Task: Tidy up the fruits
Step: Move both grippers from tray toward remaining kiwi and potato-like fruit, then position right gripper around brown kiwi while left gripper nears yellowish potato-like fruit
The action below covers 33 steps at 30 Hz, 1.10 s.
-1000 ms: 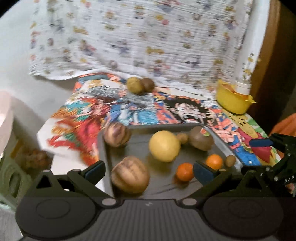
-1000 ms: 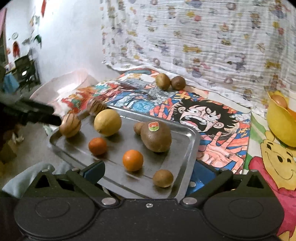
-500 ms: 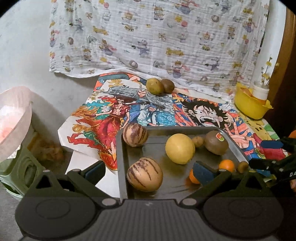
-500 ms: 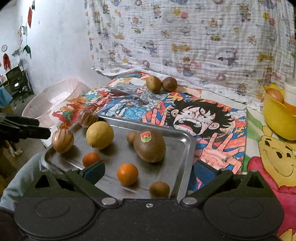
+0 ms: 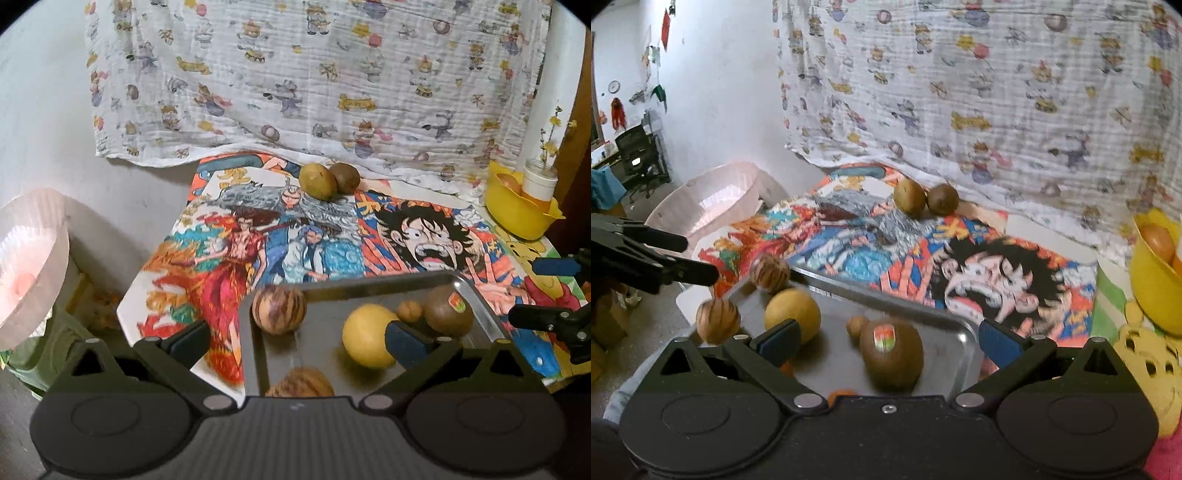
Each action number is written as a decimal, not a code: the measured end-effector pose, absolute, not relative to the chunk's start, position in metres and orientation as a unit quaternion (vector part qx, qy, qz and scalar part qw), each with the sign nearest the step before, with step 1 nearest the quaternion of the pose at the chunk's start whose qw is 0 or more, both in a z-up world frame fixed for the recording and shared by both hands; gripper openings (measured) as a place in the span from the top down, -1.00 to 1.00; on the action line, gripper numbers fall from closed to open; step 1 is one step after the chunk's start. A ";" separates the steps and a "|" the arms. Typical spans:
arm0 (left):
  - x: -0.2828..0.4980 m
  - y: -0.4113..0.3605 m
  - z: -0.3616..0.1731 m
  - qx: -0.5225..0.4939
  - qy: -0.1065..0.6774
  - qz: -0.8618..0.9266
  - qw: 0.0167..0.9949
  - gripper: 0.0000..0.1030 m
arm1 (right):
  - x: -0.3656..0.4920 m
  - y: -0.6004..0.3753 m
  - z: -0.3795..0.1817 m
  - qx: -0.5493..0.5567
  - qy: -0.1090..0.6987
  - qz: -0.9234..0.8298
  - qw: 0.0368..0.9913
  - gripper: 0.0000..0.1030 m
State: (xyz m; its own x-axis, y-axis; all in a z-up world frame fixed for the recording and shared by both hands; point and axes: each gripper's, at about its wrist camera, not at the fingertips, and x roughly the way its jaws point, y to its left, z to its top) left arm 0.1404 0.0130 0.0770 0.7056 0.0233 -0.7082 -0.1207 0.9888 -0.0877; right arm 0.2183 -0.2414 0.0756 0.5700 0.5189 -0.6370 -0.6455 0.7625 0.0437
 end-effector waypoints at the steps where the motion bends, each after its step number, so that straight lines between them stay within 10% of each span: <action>1: 0.145 0.013 0.078 -0.063 0.381 0.040 0.921 -0.99 | 0.222 -0.239 0.077 -0.097 0.323 0.334 0.880 -0.99; 33: 0.330 0.042 0.048 0.102 0.364 -0.095 0.921 -0.99 | 0.387 -0.162 0.087 -0.370 0.234 0.451 0.778 -0.98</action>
State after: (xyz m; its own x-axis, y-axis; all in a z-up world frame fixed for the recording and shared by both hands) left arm 0.3300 0.0422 0.0479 0.7164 -0.1005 -0.6904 0.2488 0.9613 0.1183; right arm 0.3867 -0.1618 0.0872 0.4836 0.5274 -0.6986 -0.8748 0.3190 -0.3647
